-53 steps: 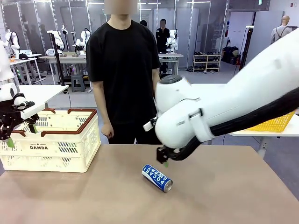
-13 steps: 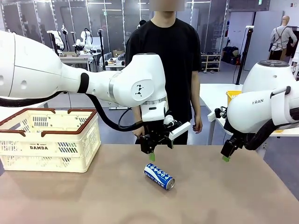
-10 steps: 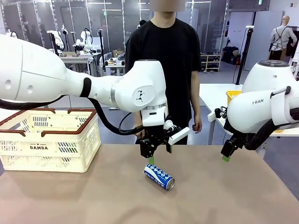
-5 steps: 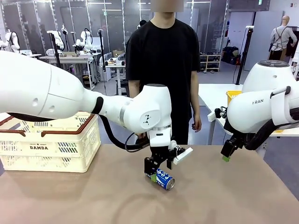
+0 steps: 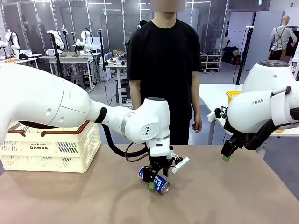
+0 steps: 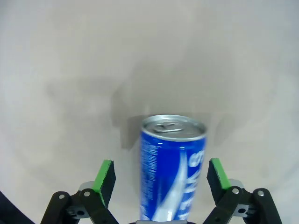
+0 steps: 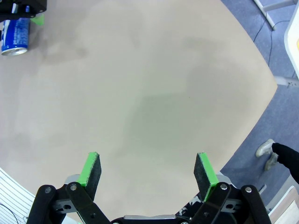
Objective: Place the drinks into the Shopping basket.
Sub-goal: Pick up one drink and place it into the Shopping basket.
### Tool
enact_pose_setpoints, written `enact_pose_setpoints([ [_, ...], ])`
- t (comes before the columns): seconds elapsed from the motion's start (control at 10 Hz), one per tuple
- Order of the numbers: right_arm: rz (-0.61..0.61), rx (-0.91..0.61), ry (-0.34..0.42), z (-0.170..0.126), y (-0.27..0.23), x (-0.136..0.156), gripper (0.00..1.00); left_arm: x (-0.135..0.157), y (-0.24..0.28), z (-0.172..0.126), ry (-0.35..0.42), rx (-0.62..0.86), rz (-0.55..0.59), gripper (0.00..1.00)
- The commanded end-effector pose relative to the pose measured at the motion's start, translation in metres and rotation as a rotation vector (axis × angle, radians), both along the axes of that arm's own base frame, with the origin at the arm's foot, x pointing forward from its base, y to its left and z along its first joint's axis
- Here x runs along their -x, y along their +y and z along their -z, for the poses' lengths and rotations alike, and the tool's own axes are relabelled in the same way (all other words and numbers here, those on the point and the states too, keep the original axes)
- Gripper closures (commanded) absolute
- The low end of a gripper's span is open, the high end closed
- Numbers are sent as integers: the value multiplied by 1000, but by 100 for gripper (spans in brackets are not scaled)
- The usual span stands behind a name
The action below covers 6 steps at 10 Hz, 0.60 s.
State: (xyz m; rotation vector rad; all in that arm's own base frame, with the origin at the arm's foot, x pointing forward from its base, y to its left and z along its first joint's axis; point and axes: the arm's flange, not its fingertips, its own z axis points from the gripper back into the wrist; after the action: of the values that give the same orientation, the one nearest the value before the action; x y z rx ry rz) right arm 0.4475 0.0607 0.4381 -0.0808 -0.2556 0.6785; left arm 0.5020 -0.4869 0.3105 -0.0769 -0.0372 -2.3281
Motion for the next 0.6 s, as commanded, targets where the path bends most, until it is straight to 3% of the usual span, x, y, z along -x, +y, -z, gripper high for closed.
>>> enact_pose_setpoints([
  [0.0,-3,10,2,-1,-2,0,0,-9,-3,5,-38,10,-35,0],
  [0.5,-3,10,2,-1,-2,0,0,-8,9,9,-50,15,-62,0],
])
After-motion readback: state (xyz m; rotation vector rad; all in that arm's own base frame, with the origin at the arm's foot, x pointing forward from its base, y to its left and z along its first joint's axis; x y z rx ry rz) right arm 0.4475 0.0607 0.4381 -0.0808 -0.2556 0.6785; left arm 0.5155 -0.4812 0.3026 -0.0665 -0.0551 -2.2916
